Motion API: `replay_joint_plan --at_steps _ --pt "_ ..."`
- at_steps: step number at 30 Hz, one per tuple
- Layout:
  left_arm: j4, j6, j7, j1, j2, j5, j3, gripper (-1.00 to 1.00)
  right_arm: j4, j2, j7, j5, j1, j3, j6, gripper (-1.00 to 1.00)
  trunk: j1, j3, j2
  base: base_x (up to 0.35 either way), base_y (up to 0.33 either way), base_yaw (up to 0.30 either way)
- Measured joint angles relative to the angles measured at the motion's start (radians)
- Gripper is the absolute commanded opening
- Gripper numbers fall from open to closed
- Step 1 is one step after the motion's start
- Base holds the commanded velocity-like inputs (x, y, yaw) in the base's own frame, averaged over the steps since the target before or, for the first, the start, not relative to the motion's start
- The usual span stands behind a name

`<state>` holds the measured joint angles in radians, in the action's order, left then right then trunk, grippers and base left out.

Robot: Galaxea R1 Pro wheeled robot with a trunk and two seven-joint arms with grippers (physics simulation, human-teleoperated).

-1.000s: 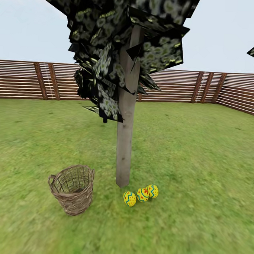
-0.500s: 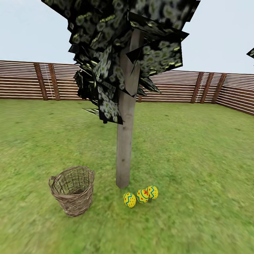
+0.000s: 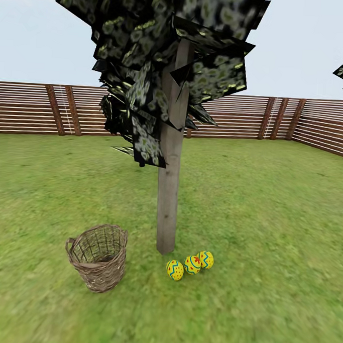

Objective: Take the three Easter eggs out of the wicker basket on the lawn in the garden, then place them on the lawn next to a single tree (choose any tree) so that all three eggs are next to the same tree and none are left in the basket.

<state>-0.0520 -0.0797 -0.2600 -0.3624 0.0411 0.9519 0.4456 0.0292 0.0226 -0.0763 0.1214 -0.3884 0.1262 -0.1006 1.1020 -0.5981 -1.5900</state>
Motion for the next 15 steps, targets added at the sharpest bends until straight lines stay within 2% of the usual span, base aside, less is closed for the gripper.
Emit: replay_joint_plan --at_steps 15 --pt "-0.002 0.000 -0.001 0.001 0.018 -0.003 0.002 1.00 0.000 0.000 0.000 0.000 0.000 0.000 0.000 1.00 0.000 0.000 0.000 0.000 0.000 0.000"
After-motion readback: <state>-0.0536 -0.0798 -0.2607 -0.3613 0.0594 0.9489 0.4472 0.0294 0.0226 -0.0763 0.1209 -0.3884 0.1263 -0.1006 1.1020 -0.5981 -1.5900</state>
